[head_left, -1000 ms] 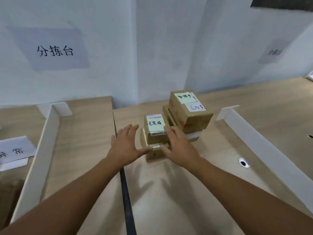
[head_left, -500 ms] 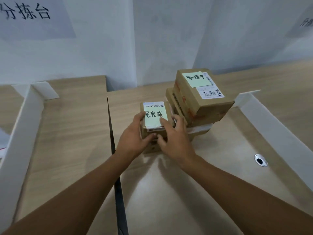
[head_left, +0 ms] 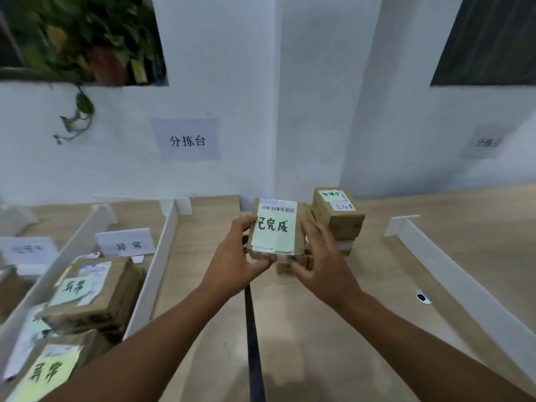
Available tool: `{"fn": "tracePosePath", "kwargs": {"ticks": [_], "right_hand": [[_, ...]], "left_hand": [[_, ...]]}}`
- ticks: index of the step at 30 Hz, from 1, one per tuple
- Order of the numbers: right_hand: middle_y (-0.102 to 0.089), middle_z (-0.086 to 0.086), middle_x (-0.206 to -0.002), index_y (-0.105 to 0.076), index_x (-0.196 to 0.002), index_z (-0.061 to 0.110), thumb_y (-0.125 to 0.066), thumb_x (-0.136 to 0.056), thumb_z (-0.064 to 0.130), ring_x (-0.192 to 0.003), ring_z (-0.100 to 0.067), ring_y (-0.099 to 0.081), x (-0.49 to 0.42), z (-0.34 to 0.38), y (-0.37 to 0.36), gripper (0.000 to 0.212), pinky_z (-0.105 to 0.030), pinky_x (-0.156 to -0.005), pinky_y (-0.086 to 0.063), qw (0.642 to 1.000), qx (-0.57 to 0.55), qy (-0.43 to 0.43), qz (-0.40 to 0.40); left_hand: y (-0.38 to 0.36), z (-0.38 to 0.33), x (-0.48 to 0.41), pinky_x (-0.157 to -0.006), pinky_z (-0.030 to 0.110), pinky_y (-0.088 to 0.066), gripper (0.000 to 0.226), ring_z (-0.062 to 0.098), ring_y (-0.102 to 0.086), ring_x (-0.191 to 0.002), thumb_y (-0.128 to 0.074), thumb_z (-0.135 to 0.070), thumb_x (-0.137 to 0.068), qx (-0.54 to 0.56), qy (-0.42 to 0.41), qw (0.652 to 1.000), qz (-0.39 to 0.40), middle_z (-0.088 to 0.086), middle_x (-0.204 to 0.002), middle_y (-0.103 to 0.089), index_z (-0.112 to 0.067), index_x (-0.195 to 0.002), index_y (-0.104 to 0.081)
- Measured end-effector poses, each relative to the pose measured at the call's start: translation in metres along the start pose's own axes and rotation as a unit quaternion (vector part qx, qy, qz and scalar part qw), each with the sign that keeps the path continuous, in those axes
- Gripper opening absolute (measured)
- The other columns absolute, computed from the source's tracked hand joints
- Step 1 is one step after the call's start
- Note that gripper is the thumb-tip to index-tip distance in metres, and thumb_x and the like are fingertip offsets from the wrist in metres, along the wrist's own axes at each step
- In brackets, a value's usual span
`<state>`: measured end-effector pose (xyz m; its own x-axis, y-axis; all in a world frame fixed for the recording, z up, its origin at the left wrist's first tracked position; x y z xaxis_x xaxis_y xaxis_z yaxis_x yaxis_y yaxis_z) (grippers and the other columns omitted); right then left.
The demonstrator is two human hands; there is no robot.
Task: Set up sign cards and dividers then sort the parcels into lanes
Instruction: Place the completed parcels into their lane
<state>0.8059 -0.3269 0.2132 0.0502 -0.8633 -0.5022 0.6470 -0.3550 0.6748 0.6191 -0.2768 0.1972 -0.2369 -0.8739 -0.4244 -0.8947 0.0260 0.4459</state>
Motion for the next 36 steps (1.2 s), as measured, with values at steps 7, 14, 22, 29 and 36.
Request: {"fn": "tracePosePath", "kwargs": {"ticks": [7,14,22,29,36], "right_hand": [[-0.046,-0.004,-0.137,-0.040,-0.153,0.010,-0.085,-0.079,0.025,-0.125,0.000,-0.042,0.058,0.149,0.013,0.089,-0.006,-0.106,-0.031,0.991,-0.033,0.129,0.020],[-0.028,0.028,-0.135,-0.026,-0.151,0.045,-0.062,-0.077,0.061,-0.120,0.026,-0.037,0.078,0.263,-0.037,0.084,0.001,-0.096,-0.032,0.978,-0.097,0.161,0.090],[-0.030,0.016,-0.139,-0.025,-0.154,0.038,-0.079,-0.083,0.043,-0.119,0.003,-0.045,0.086,0.461,-0.179,0.090,-0.020,-0.103,-0.042,0.942,-0.140,0.246,0.180],[-0.029,0.016,-0.135,-0.021,-0.160,0.034,-0.077,-0.082,0.049,-0.119,0.001,-0.046,0.126,0.704,-0.345,0.096,-0.019,-0.100,-0.041,0.888,-0.194,0.339,0.243],[-0.029,0.012,-0.137,-0.020,-0.158,0.036,-0.075,-0.083,0.053,-0.124,-0.004,-0.040,0.165,0.924,-0.467,0.095,-0.024,-0.102,-0.043,0.837,-0.242,0.407,0.273]], "left_hand": [[0.125,-0.071,0.118,-0.092,0.017,-0.052,0.085,-0.003,-0.057,-0.121,-0.092,-0.040,-0.069,-0.042,-0.024,0.997,-0.055,-0.026,-0.136,-0.053,-0.054,-0.132,-0.035],[0.241,-0.071,0.201,-0.093,0.035,-0.058,0.086,0.005,-0.058,-0.122,-0.092,-0.046,-0.066,-0.085,0.013,0.991,-0.105,-0.016,-0.139,-0.052,-0.052,-0.131,-0.035],[0.447,-0.031,0.330,-0.093,0.021,-0.051,0.088,0.000,-0.057,-0.123,-0.092,-0.047,-0.065,-0.121,0.073,0.967,-0.211,-0.021,-0.139,-0.055,-0.055,-0.131,-0.035],[0.681,0.012,0.492,-0.097,0.023,-0.052,0.088,0.002,-0.058,-0.123,-0.095,-0.038,-0.064,-0.160,0.138,0.926,-0.314,-0.020,-0.136,-0.058,-0.049,-0.132,-0.038],[0.877,0.030,0.621,-0.092,0.019,-0.053,0.087,-0.003,-0.057,-0.122,-0.095,-0.036,-0.066,-0.220,0.172,0.883,-0.377,-0.029,-0.133,-0.056,-0.051,-0.130,-0.038]]}}
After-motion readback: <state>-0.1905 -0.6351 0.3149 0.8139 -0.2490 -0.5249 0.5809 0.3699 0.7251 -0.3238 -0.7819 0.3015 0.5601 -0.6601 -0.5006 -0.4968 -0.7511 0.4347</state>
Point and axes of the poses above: each hand's wrist, its own x-axis away from the middle knuckle, its own y-axis out of the back of the hand, z = x × y, the point moved 8 cm from there along -x, towards the middle knuckle
